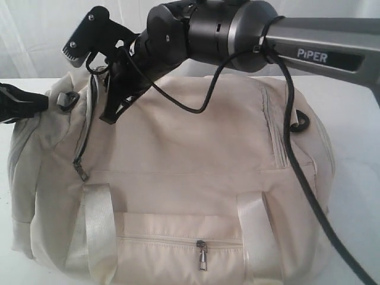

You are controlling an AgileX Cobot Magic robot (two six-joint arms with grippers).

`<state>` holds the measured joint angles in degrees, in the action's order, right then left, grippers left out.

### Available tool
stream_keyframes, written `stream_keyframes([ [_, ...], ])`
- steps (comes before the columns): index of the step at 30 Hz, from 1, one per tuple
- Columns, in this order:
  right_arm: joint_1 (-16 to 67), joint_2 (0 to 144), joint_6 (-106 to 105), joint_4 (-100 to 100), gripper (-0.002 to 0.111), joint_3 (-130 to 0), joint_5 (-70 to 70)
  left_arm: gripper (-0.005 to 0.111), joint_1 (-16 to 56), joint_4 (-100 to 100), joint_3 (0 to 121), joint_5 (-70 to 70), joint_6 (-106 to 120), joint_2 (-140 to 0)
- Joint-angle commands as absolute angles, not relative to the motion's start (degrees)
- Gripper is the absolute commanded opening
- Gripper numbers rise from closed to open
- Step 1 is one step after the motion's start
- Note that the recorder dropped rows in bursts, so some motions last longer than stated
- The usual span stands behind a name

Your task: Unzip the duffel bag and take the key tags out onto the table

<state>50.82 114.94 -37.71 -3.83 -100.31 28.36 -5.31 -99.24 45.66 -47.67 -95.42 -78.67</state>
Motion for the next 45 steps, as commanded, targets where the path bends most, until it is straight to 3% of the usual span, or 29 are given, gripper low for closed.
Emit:
stream_keyframes([
  [1,50.9,114.5,-38.3,-6.7,0.024,-100.7,27.9,0.0,-4.9,-99.9,45.3,-47.3,-95.6,-78.4],
  [7,50.9,116.9,-38.3,-7.2,0.027,-100.7,26.0,0.0,-4.9,-99.9,45.3,-47.3,-95.6,-78.4],
  [14,50.9,118.4,-38.3,-7.9,0.043,-100.7,23.1,0.0,-4.9,-99.9,45.3,-47.3,-95.6,-78.4],
  [29,50.9,120.5,-38.3,-7.9,0.044,-100.7,14.8,0.0,-4.9,-99.9,45.3,-47.3,-95.6,-78.4],
  [39,50.9,120.3,-38.5,-7.9,0.005,-100.7,17.9,0.0,-4.9,-99.9,45.3,-47.3,-95.6,-78.4],
  [45,50.9,118.4,-38.3,-7.9,0.0,-100.7,19.2,0.0,-4.9,-99.9,45.3,-46.9,-95.6,-78.4],
])
